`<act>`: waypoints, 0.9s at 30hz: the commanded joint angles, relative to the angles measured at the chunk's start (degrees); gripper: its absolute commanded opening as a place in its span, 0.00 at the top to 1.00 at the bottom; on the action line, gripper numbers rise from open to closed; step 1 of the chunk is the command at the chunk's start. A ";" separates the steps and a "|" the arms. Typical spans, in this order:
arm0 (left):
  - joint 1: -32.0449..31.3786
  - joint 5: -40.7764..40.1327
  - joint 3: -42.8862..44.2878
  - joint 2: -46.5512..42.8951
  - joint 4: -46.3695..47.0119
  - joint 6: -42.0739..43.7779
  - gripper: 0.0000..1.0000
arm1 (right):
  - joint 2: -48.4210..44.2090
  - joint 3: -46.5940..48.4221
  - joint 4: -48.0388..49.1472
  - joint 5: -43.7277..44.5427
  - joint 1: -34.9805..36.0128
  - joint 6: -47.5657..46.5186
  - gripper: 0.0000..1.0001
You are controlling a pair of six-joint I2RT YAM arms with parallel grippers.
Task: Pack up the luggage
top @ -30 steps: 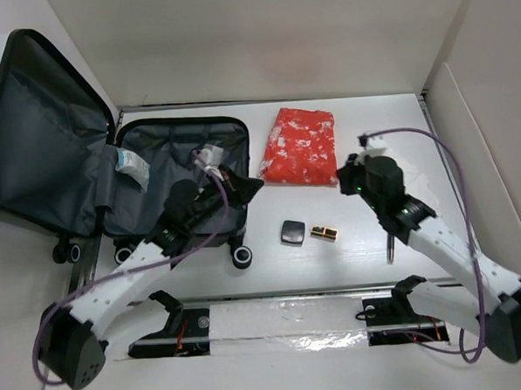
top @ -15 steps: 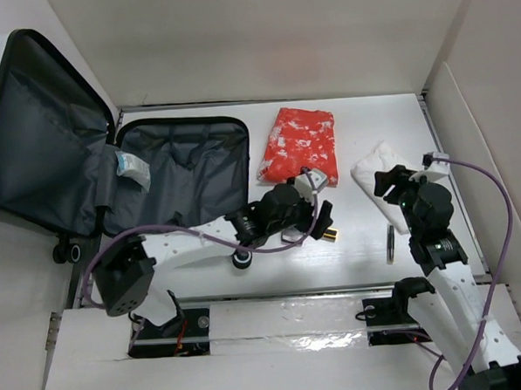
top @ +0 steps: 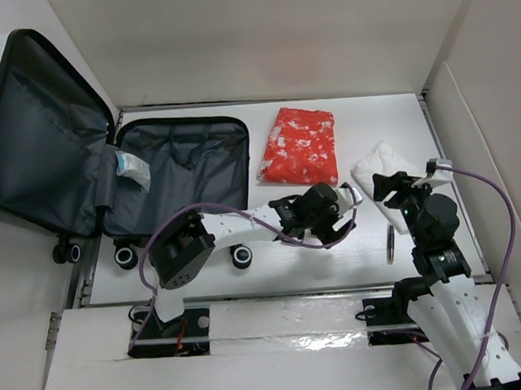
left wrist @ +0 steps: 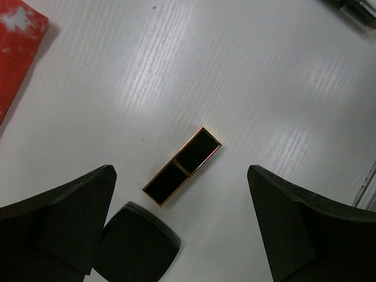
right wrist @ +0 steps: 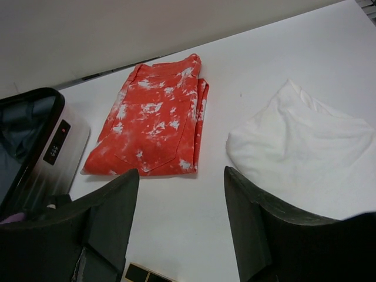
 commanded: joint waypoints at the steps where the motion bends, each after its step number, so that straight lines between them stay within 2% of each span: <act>1: -0.77 0.18 3.25 1.69 -4.11 4.40 0.05 | -0.94 -0.11 2.42 -0.93 0.47 -0.42 0.34; 3: -1.29 -0.88 3.69 3.27 -4.82 5.02 0.02 | -1.03 -0.20 2.42 -1.02 0.47 -0.33 0.34; 11: -1.29 -4.57 3.87 7.40 -2.80 6.69 0.02 | -0.85 -0.11 2.42 -1.55 0.47 -0.42 0.36; 14: -1.29 -6.06 5.27 9.25 -2.01 7.48 0.04 | -0.59 -0.63 3.64 -2.69 0.47 -0.42 0.36; 16: -1.29 -6.94 6.41 11.09 -2.71 7.92 0.10 | -0.33 -0.64 3.82 -3.13 0.47 -0.42 0.37; 17: -1.29 -7.12 7.12 11.45 -3.06 8.36 0.16 | -0.24 -0.55 3.82 -3.04 0.47 -0.42 0.37; 18: -1.29 -7.12 7.38 12.23 -3.24 8.45 0.34 | -0.24 -0.64 3.74 -3.04 0.47 -0.33 0.37; 20: -1.29 -7.64 7.39 12.59 -3.15 8.54 0.56 | -0.24 -0.64 3.82 -2.87 0.47 -0.33 0.38; 21: -1.29 -8.00 7.21 12.25 -2.89 8.45 0.71 | -0.33 -0.72 3.74 -2.78 0.47 -0.24 0.38; 27: -1.29 -11.77 4.05 5.23 3.26 7.57 1.00 | -0.68 -0.81 3.73 -1.99 0.47 0.02 0.39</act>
